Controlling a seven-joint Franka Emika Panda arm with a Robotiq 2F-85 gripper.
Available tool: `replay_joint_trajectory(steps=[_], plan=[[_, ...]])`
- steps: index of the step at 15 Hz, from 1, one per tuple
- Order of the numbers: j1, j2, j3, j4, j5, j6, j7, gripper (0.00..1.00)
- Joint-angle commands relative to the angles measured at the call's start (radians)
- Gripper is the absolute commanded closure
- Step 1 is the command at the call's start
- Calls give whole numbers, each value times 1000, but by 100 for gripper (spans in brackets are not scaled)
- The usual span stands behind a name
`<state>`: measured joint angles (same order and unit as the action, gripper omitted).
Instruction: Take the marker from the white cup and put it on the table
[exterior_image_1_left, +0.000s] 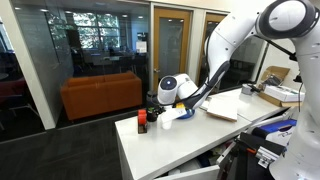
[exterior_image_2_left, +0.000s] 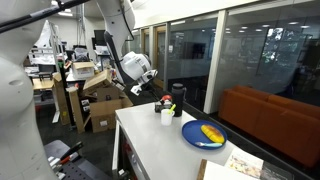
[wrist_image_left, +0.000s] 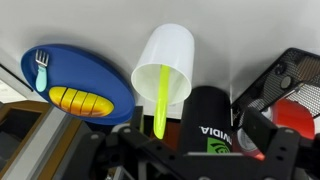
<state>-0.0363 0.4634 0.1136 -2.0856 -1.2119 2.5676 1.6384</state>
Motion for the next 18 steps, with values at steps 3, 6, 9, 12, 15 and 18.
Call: replay_joint_trajectory(steps=[3,6,9,12,15,18], plan=[[45,-3,-48,-2,23,16,-11,0],[58,11,-63,8,11,15,0,0],[83,28,-86,13,-3,12,17,0],[106,32,-112,12,-39,15,57,0],[116,31,-130,17,-94,10,108,0],[112,36,-143,29,-144,5,151,0]])
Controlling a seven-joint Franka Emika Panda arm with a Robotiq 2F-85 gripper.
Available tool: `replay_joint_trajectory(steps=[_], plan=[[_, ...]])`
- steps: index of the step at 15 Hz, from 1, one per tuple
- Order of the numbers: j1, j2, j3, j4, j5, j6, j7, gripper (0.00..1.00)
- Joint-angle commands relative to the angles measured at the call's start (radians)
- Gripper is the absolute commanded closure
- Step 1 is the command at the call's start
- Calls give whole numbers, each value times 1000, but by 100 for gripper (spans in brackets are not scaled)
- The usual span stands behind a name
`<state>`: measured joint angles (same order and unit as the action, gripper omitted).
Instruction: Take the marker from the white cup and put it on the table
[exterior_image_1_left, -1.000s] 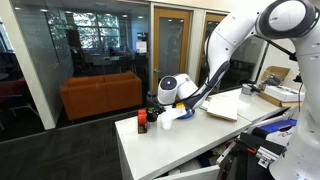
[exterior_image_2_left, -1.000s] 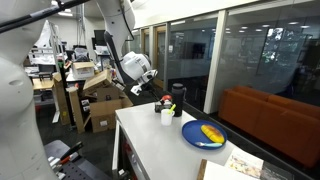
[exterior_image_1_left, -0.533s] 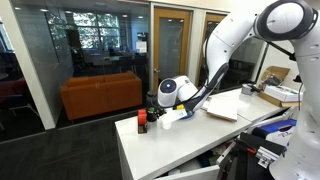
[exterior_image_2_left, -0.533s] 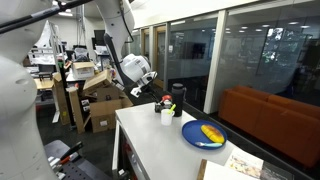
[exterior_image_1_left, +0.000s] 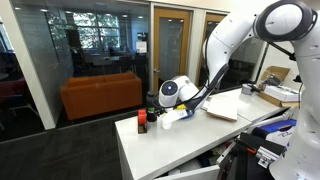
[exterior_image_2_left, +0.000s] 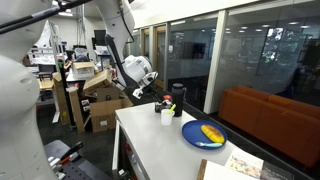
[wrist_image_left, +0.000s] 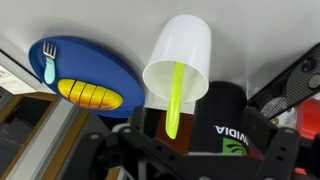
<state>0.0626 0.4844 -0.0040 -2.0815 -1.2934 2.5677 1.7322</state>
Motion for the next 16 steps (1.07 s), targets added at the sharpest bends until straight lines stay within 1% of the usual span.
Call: replay_joint_trajectory(steps=[1,7,13,16], plan=[[9,19,-28,30,-75,3,67,0],[-4,48,-43,62,-154,-5,127,0],[-10,76,-42,86,-203,-8,160,0],[-14,102,-41,117,-230,-10,173,0]])
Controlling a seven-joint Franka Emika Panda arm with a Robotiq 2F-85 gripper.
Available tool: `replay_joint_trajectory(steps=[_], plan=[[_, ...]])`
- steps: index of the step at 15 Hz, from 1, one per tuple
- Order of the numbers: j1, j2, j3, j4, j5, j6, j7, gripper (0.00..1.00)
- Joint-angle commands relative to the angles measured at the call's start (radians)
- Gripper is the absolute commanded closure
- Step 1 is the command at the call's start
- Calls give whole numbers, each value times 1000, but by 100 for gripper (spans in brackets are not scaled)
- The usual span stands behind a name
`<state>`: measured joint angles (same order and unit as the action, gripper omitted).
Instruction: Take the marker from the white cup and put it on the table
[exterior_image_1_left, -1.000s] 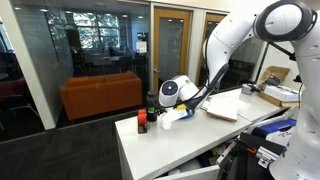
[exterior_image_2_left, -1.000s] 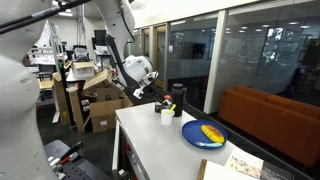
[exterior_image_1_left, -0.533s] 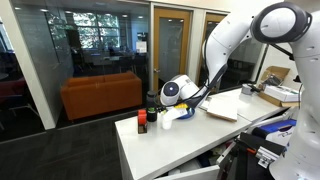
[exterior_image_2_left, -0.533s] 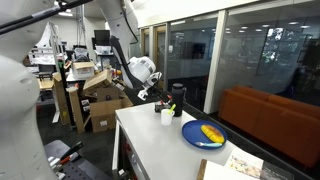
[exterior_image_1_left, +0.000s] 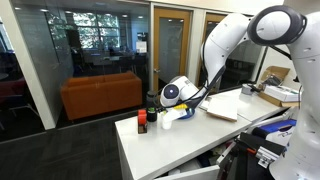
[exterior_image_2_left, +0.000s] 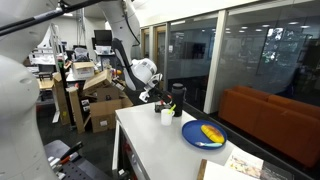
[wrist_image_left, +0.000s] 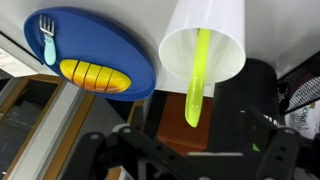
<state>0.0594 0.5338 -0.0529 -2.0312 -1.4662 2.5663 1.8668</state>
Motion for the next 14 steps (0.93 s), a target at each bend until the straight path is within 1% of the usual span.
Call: replay_joint_trajectory(steps=[1,6,10,11,12,14], plan=[[-16,65,7,83,-56,-8,30,0],[-28,112,3,140,-44,-6,15,0],[-29,135,3,160,-41,-6,13,0],[-29,140,2,164,-39,-6,13,2],[-29,142,2,166,-41,-6,13,26],[-27,146,1,172,-45,-5,15,28]])
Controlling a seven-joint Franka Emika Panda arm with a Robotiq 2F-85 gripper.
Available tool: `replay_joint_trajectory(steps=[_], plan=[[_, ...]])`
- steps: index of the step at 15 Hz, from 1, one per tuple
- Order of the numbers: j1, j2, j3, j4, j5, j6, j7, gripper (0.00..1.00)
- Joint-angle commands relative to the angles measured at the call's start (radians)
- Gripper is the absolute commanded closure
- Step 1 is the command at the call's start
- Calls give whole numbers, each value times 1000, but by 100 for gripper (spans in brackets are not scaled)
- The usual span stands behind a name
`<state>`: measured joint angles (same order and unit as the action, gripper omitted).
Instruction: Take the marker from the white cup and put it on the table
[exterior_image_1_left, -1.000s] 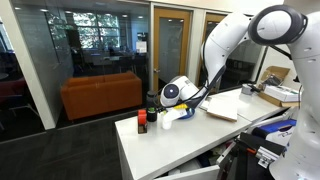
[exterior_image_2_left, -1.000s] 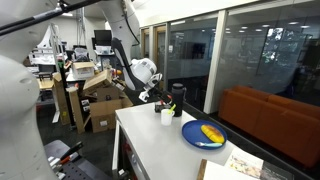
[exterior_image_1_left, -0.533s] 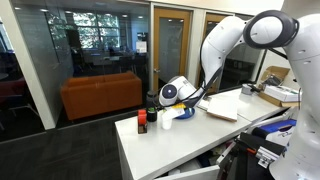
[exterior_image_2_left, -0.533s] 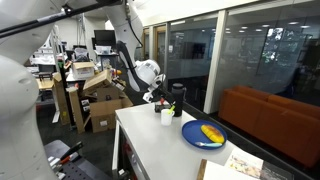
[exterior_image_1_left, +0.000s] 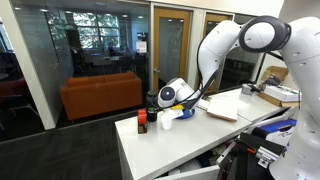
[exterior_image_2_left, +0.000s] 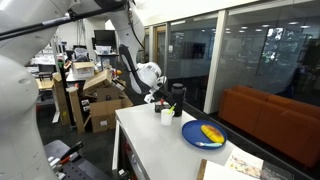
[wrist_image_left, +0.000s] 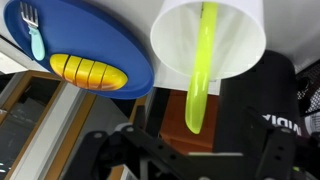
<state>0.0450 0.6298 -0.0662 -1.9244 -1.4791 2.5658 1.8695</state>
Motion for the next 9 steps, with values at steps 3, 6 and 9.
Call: replay_joint_trajectory(steps=[3,6,9], plan=[[-12,52,13,68,-34,-4,14,48],[-11,51,13,69,-35,-6,14,70],[-11,48,12,67,-34,-7,14,91]])
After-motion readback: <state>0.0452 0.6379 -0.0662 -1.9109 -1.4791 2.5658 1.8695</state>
